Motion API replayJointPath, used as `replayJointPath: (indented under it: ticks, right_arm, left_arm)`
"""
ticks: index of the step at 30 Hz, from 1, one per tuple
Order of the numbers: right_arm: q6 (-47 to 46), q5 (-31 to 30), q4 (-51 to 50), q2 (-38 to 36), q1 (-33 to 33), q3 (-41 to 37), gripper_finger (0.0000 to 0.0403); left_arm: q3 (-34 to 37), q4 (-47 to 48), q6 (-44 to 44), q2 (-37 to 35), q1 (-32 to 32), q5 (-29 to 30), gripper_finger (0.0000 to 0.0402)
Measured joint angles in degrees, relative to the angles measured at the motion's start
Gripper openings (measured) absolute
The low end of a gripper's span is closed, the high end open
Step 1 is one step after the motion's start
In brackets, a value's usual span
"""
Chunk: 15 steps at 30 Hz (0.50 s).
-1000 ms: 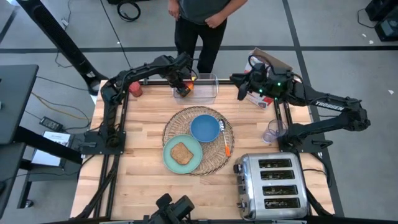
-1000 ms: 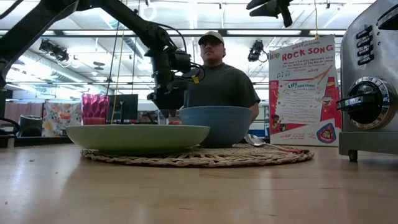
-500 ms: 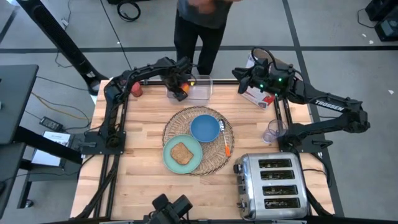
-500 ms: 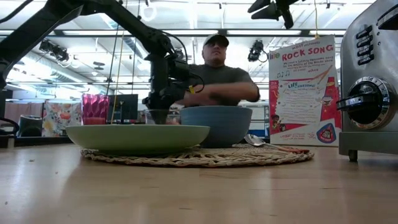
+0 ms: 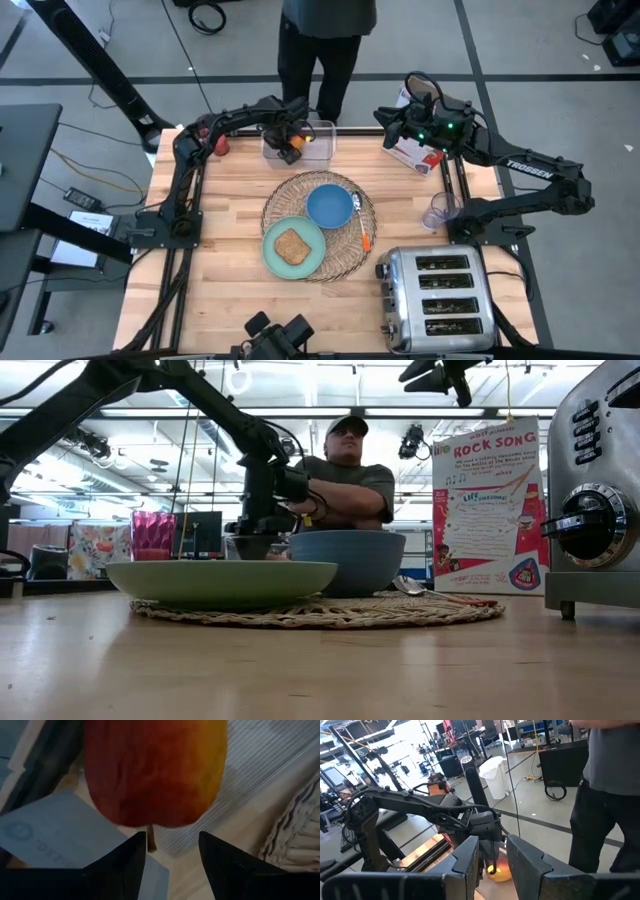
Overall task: Arrange a breakfast setting
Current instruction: Put the apple on the table mat
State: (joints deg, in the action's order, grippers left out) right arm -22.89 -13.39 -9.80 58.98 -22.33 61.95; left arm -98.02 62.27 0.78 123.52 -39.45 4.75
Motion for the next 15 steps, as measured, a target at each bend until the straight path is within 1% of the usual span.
replayJointPath:
  ticks: [7,12,15]
  right_arm:
    - [0.1,0.52,0.44,0.0,-0.35,0.0,0.011]
    - [-0.09,4.46,1.29,-0.12,-1.48,0.0,0.011]
    - [-0.09,5.16,1.29,-0.13,-1.62,0.0,0.011]
  left_arm:
    - [-0.33,-2.31,0.33,-0.11,0.1,0.74,0.0153]
    - [-0.33,-1.6,4.28,-0.05,0.1,0.76,0.0124]
    - [-0.33,-1.54,5.61,-0.04,0.1,0.78,0.0099]
